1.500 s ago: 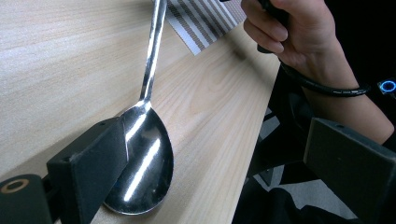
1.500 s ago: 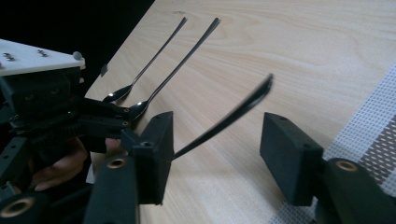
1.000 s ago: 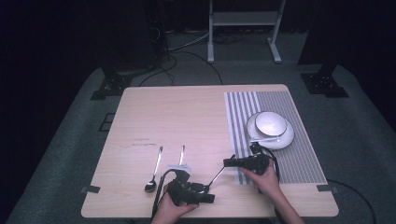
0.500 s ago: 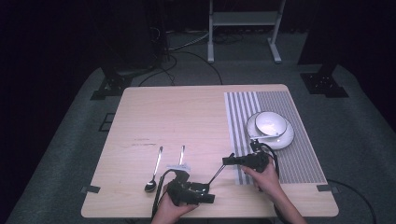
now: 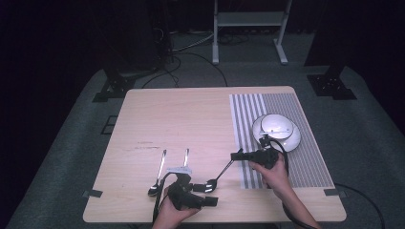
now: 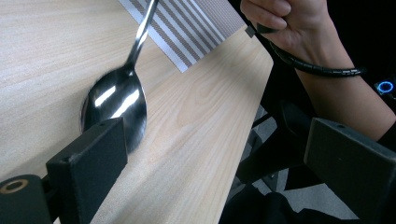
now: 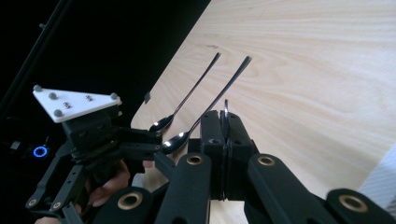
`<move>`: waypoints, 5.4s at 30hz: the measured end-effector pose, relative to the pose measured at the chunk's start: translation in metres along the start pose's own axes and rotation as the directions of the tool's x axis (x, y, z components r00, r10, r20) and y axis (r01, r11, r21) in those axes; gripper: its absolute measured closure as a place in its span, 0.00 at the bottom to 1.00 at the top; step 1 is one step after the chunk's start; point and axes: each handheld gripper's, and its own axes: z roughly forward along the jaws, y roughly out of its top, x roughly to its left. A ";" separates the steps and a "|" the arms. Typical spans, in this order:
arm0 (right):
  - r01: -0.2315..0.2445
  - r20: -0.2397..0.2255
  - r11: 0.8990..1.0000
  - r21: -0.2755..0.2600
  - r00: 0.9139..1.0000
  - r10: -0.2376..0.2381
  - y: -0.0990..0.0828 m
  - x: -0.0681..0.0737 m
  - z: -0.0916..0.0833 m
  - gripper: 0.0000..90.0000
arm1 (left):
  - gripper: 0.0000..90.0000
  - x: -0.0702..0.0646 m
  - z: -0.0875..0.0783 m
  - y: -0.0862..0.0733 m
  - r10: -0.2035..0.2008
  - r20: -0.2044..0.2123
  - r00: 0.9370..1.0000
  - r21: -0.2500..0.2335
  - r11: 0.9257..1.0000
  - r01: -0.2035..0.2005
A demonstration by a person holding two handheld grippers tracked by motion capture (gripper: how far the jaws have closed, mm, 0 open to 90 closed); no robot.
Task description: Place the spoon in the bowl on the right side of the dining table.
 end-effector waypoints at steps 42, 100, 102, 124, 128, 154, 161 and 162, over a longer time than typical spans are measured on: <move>0.011 0.139 0.996 -0.089 0.990 0.001 0.056 0.002 -0.071 0.99 | 0.05 0.005 -0.005 -0.001 -0.022 -0.008 1.000 -0.020 1.000 0.022; -0.039 0.259 0.954 -0.299 0.958 0.121 0.086 -0.018 -0.155 0.99 | 0.05 0.005 -0.005 -0.001 -0.019 -0.013 1.000 -0.020 1.000 0.019; -0.040 0.262 0.952 -0.302 0.957 0.123 0.086 -0.018 -0.156 0.99 | 0.05 0.005 -0.005 -0.001 -0.020 -0.013 1.000 -0.021 1.000 0.019; -0.062 0.318 0.923 -0.379 0.928 0.193 0.084 -0.034 -0.183 0.99 | 0.05 0.006 -0.006 -0.001 -0.021 -0.015 1.000 -0.023 1.000 0.021; -0.070 0.325 0.915 -0.396 0.922 0.211 0.084 -0.036 -0.188 0.99 | 0.05 0.006 -0.006 -0.001 -0.021 -0.015 1.000 -0.023 1.000 0.020; -0.083 0.383 0.887 -0.453 0.881 0.278 0.071 -0.055 -0.202 0.99 | 0.05 0.007 -0.007 -0.001 -0.024 -0.015 1.000 -0.027 0.999 0.024; -0.089 0.394 0.885 -0.457 0.872 0.291 0.065 -0.062 -0.201 0.99 | 0.05 0.008 -0.006 -0.002 -0.028 -0.017 0.999 -0.028 0.999 0.028; -0.092 0.396 0.884 -0.458 0.870 0.295 0.064 -0.063 -0.201 0.99 | 0.05 0.008 -0.006 -0.002 -0.025 -0.016 1.000 -0.027 0.999 0.025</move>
